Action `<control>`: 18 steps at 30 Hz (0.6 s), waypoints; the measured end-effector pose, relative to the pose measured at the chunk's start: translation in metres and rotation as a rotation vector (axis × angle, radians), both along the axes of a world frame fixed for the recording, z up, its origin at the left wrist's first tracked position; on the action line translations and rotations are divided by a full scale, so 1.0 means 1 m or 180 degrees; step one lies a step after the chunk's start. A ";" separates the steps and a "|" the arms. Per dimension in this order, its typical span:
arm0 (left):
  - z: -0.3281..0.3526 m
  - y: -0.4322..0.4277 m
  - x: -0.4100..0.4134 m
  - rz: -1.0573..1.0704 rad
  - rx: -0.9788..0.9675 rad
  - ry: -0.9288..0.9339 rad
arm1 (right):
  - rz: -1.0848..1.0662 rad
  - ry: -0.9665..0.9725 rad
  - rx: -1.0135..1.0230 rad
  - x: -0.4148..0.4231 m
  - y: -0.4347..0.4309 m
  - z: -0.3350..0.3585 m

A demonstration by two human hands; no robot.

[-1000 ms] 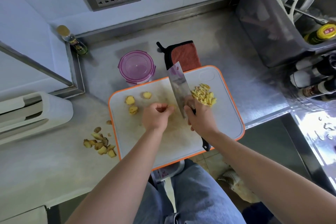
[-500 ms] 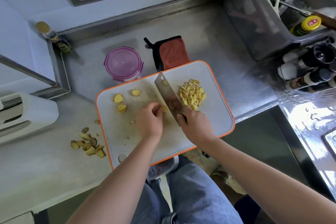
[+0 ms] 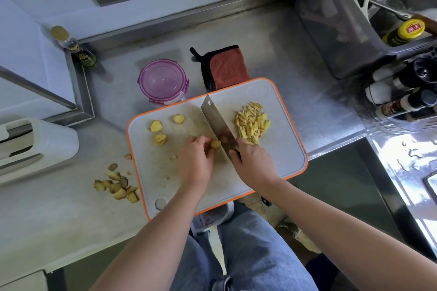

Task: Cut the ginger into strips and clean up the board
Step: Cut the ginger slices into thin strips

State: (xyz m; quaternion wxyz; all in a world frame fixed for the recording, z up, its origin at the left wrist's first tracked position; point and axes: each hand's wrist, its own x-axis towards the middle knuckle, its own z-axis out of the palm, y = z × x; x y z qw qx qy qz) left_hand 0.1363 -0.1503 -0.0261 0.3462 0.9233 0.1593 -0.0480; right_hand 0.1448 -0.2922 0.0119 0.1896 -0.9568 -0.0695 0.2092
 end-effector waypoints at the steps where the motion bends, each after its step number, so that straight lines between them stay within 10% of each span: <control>1: 0.000 0.000 -0.001 0.0003 0.0010 0.0000 | 0.0003 0.0002 -0.0007 0.000 0.000 0.000; 18: 0.006 -0.010 0.009 0.1337 -0.1351 0.0573 | 0.0045 -0.0070 0.0113 0.002 0.001 0.010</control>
